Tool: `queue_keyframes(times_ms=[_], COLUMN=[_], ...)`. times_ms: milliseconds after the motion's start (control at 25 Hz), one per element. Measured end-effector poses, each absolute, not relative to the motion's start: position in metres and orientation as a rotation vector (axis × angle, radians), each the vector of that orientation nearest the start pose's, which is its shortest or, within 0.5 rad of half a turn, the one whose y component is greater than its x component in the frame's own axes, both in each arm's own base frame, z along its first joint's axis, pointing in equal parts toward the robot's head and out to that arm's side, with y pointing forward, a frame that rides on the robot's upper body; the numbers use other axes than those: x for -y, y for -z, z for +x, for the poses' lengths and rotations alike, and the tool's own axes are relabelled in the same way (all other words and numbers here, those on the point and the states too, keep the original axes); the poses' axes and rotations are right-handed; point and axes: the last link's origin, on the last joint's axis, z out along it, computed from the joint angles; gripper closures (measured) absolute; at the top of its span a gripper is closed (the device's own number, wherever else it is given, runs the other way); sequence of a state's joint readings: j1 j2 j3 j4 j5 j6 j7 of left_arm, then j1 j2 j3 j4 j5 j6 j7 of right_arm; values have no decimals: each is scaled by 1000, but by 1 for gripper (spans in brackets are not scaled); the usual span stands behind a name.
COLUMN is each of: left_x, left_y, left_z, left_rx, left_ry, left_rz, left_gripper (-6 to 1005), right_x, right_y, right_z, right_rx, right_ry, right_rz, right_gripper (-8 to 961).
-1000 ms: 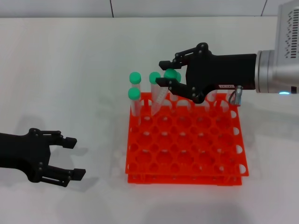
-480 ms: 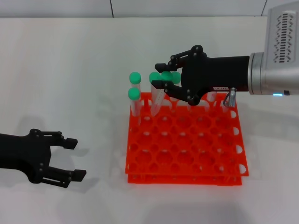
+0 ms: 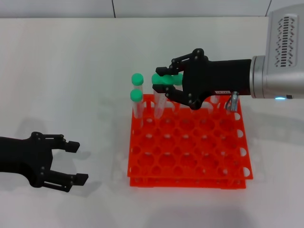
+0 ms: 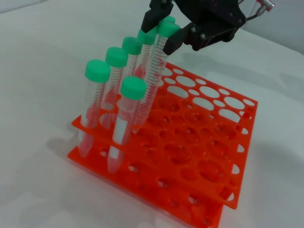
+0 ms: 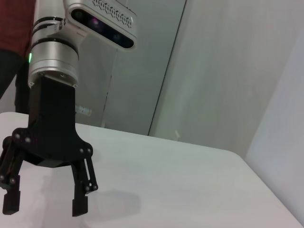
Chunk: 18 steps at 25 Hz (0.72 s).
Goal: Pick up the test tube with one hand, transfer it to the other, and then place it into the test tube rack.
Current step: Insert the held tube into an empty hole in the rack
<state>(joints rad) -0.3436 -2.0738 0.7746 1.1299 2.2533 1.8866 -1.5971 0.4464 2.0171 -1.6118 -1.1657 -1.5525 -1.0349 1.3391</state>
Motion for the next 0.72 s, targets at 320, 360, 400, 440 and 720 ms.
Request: queue_keyframes(times_ms=[320, 360, 400, 440, 720], left_x=[-266, -266, -266, -266, -266], left_y=[-49, -49, -49, -49, -49], left_z=[-285, -285, -285, -285, -285], left_rx=[675, 675, 675, 675, 675], left_ry=[228, 228, 228, 228, 228], left_rz=[-2975, -2975, -2975, -2975, -2975], left_gripper=[109, 110, 110, 110, 110], right_x=[-348, -348, -349, -349, -349], right_y=[40, 40, 40, 40, 44], right_z=[133, 132, 133, 133, 137], right_rx=[237, 237, 235, 233, 210], right_ry=[-520, -519, -518, -517, -508], right_rz=[-2737, -2737, -2738, -2738, -2748], right_gripper=[674, 674, 674, 674, 674])
